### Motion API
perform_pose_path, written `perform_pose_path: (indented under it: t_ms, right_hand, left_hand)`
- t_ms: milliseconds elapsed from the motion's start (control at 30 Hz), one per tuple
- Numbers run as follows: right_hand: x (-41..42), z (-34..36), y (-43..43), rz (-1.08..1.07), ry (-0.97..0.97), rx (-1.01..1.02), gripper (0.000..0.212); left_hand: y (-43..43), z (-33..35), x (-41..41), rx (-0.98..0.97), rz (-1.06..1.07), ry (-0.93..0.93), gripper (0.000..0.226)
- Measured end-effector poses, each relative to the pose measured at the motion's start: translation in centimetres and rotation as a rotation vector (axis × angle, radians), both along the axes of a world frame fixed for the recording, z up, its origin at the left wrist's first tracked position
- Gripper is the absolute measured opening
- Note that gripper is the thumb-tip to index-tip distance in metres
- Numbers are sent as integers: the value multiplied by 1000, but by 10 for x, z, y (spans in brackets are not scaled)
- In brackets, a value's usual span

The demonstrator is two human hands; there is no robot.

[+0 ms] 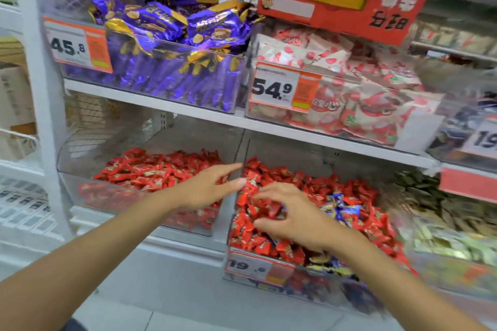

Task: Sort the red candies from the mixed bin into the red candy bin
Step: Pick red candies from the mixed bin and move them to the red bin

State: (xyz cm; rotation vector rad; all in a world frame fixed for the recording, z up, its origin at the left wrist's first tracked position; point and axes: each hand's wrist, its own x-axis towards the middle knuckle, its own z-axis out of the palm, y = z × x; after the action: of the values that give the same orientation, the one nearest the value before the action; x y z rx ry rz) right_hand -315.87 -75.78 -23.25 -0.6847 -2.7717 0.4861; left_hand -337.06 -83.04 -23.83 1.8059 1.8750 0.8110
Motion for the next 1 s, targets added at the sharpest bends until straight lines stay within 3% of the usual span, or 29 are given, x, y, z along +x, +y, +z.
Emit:
perform_pose_path:
  t_ms: [67, 133, 200, 300, 400, 567, 667, 800, 900, 1000]
  right_hand:
    - [-10, -17, -4, 16, -160, 8, 74]
    - [-16, -26, -2, -13, -239, -26, 72]
    - [-18, -28, 4, -24, -246, 11, 73]
    - [-16, -27, 19, -38, -250, 110, 71]
    - [0, -22, 43, -117, -226, 170, 59]
    - [49, -11, 73, -294, -146, 29, 62]
    - [84, -6, 82, -361, -82, 8, 62]
    - [118, 3, 80, -423, 168, -192, 37]
    - [126, 10, 86, -443, 248, -157, 22]
    - [129, 16, 91, -447, 287, -150, 22]
  left_hand:
    - [3, -6, 7, -5, -8, 11, 74]
    - [1, -8, 6, -23, 2, -62, 62]
    - [-2, -9, 6, -53, 22, -128, 62]
    - [-3, -8, 8, -33, 63, -150, 80]
    - [-3, -9, 8, -47, 64, -168, 71]
    - [-1, -3, 13, 16, 87, 2, 58]
    - [4, 2, 18, 75, 141, 158, 63]
    - [14, 11, 36, 187, 196, 337, 58]
    - [24, 23, 67, 297, 93, 313, 55]
    - [42, 18, 99, 201, -67, 356, 55]
